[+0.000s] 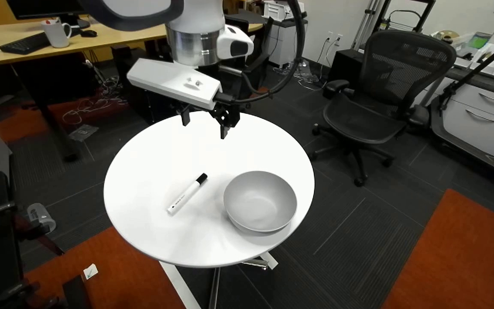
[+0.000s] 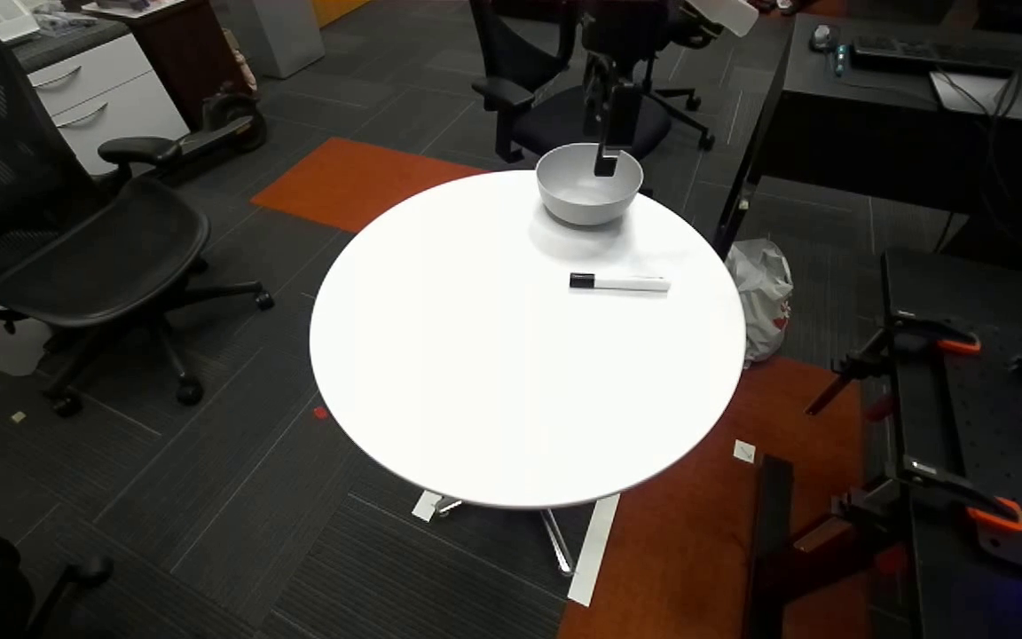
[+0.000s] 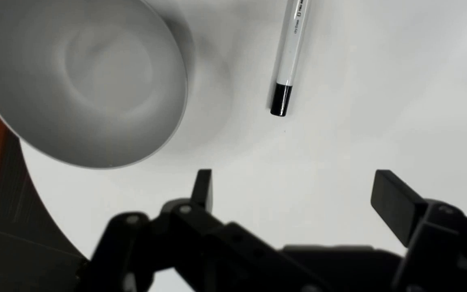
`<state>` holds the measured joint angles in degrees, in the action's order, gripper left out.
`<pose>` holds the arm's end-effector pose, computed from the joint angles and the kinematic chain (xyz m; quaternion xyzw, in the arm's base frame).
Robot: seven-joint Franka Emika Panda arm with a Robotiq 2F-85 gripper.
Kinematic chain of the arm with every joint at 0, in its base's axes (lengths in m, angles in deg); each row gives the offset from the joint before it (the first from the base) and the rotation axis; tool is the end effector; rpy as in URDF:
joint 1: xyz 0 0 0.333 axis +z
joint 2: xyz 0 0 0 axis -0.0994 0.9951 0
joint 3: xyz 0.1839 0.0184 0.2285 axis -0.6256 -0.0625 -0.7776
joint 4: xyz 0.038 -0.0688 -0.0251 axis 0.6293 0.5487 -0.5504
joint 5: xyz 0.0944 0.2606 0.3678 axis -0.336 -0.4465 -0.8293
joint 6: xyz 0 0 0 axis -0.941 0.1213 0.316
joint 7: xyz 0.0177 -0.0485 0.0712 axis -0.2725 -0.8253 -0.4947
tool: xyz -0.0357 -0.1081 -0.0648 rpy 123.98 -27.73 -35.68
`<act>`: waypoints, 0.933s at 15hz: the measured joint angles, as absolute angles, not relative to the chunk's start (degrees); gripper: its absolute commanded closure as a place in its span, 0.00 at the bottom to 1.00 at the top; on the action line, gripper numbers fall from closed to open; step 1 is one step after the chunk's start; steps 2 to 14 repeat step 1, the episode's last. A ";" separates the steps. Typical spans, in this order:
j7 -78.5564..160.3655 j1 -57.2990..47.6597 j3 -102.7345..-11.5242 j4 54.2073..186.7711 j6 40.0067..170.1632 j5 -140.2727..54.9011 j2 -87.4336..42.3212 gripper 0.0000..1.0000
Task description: Take the marker out of the bowl
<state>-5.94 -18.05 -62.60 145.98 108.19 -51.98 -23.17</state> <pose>0.6296 -0.1177 0.2150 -0.9714 -0.2312 -0.0495 0.0227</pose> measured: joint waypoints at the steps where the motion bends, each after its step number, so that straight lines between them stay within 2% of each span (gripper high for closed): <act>1: -5.95 -18.05 -62.57 146.07 108.19 -51.98 -23.44 0.00; 14: -5.95 -18.05 -62.57 146.07 108.19 -51.98 -23.44 0.00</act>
